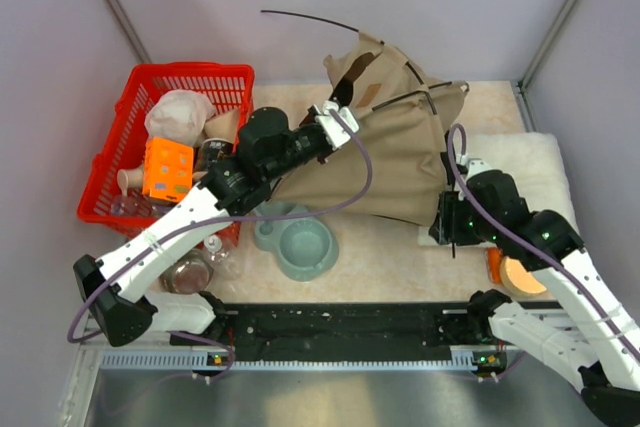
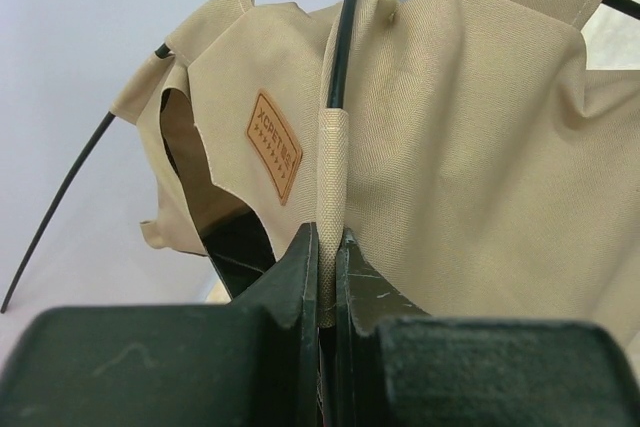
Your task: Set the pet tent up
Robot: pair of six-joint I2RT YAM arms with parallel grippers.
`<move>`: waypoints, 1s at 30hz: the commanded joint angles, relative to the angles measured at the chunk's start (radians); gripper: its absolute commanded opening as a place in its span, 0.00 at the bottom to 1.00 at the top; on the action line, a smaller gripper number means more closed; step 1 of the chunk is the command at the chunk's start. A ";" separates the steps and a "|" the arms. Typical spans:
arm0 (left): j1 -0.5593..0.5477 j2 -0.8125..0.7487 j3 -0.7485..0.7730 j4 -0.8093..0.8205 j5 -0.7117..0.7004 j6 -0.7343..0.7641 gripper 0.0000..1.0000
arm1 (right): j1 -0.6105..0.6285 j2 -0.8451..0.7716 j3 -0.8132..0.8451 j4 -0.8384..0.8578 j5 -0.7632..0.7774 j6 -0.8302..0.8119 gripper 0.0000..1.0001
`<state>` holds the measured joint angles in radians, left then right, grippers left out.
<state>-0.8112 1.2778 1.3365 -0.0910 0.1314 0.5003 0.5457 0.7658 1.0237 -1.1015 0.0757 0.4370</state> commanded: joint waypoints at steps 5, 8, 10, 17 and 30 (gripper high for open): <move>0.009 -0.040 0.021 0.112 0.051 -0.003 0.00 | -0.009 -0.031 -0.008 0.097 -0.071 -0.041 0.11; 0.007 -0.040 0.041 0.112 0.085 -0.028 0.00 | -0.009 -0.066 0.018 0.091 -0.109 -0.070 0.00; 0.009 -0.044 0.056 0.114 0.117 -0.052 0.00 | -0.009 -0.094 0.050 0.069 -0.126 -0.086 0.00; 0.009 -0.074 0.046 0.143 0.194 -0.181 0.00 | -0.009 -0.149 0.252 -0.064 -0.218 -0.078 0.00; 0.009 -0.011 0.052 0.204 0.169 -0.364 0.00 | -0.010 -0.112 0.526 -0.066 -0.362 0.120 0.00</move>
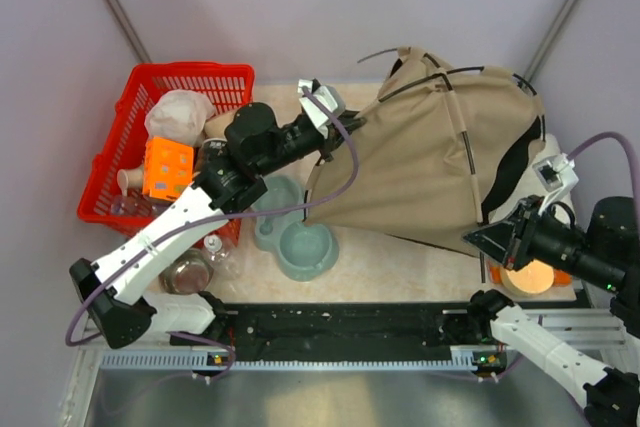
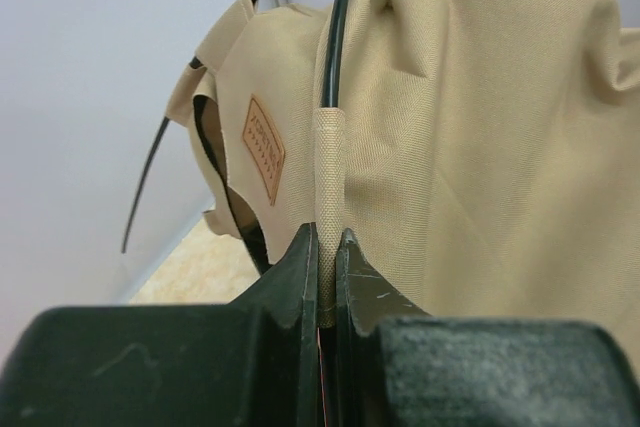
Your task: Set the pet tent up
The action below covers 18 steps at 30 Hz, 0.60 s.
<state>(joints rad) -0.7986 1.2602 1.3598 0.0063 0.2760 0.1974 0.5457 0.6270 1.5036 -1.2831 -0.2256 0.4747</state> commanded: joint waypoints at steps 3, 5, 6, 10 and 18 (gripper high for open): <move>-0.005 0.033 0.044 0.106 -0.007 -0.046 0.00 | -0.009 0.008 -0.023 0.189 -0.081 0.096 0.00; -0.002 0.053 0.065 0.097 -0.034 -0.032 0.01 | -0.010 -0.021 -0.126 0.278 -0.101 0.114 0.00; -0.001 0.064 0.080 0.092 -0.052 -0.026 0.02 | -0.010 -0.036 -0.197 0.328 -0.112 0.128 0.00; 0.006 0.084 0.117 0.066 -0.150 -0.015 0.26 | -0.010 -0.119 -0.471 0.597 -0.130 0.223 0.00; 0.004 -0.050 0.055 -0.051 -0.465 -0.076 0.77 | -0.009 -0.089 -0.597 0.870 -0.116 0.283 0.00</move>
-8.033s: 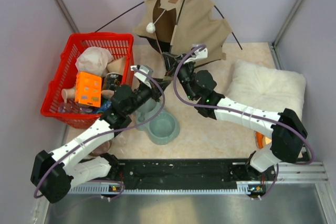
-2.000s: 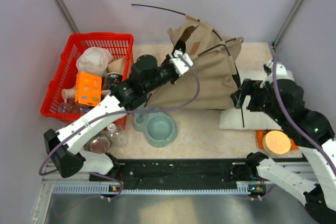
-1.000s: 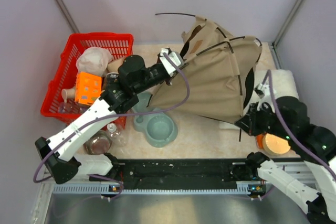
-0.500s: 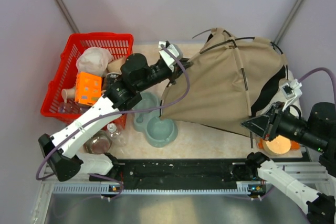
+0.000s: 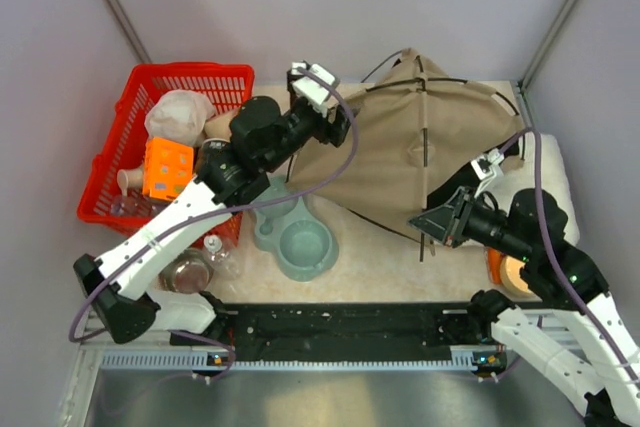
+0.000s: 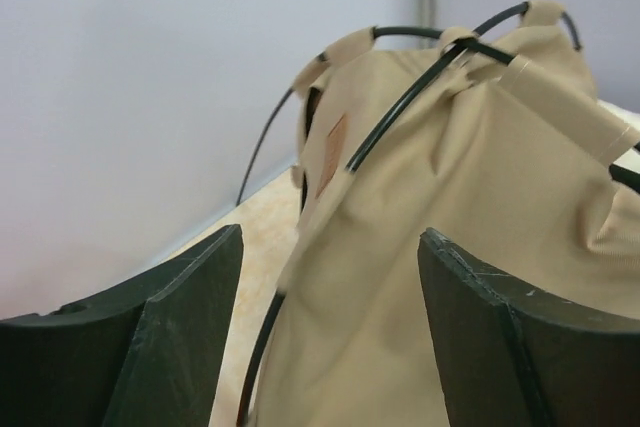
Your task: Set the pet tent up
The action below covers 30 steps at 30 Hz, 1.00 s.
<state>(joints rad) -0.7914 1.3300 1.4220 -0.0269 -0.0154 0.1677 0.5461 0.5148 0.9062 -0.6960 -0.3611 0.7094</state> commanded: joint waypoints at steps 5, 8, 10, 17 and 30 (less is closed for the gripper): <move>-0.003 -0.264 -0.107 -0.087 -0.164 -0.164 0.78 | -0.009 0.091 0.002 0.374 0.019 0.070 0.00; -0.003 -0.337 -0.182 -0.122 -0.091 -0.304 0.77 | -0.008 0.154 0.032 0.411 0.017 0.062 0.00; -0.003 -0.377 -0.230 -0.136 -0.046 -0.378 0.75 | -0.006 0.209 0.060 0.450 0.017 0.056 0.00; -0.003 -0.439 -0.398 -0.130 0.090 -0.468 0.73 | 0.060 0.424 0.186 0.582 0.030 0.016 0.00; -0.003 -0.497 -0.778 0.407 0.153 -0.501 0.73 | 0.110 0.547 0.309 0.671 0.086 0.119 0.00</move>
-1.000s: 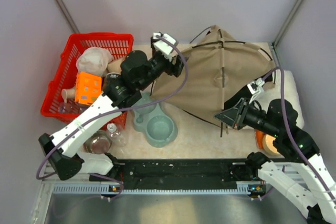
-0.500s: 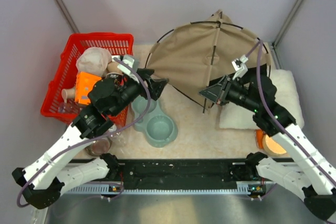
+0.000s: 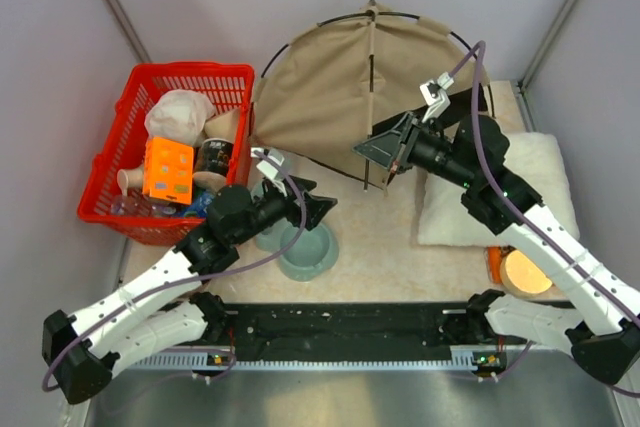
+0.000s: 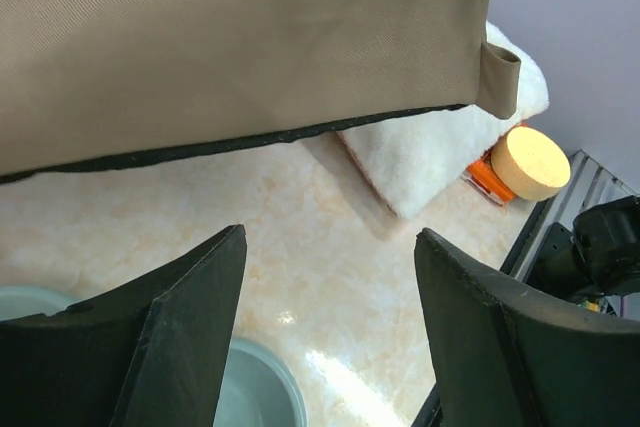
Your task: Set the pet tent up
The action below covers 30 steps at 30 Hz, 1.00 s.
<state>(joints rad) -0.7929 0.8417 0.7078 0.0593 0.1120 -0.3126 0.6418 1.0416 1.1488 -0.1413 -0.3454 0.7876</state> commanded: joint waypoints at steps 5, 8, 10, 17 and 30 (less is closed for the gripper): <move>-0.006 0.095 -0.031 0.411 0.123 -0.029 0.73 | 0.051 0.060 0.085 0.108 0.169 0.088 0.00; -0.015 0.141 -0.047 0.514 0.147 -0.052 0.73 | 0.067 0.074 0.066 0.163 0.210 0.127 0.00; -0.023 0.158 -0.063 0.582 0.132 -0.056 0.74 | 0.079 0.078 0.069 0.183 0.233 0.128 0.00; -0.052 0.227 -0.077 0.686 0.097 0.000 0.77 | 0.108 0.104 0.081 0.207 0.309 0.154 0.00; -0.147 0.284 -0.125 0.832 -0.172 0.178 0.57 | 0.133 0.136 0.088 0.240 0.371 0.173 0.00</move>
<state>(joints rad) -0.9241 1.1122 0.5835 0.7902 0.0406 -0.2127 0.7662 1.1679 1.1854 0.0219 -0.0227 0.9653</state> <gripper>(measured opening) 0.657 0.036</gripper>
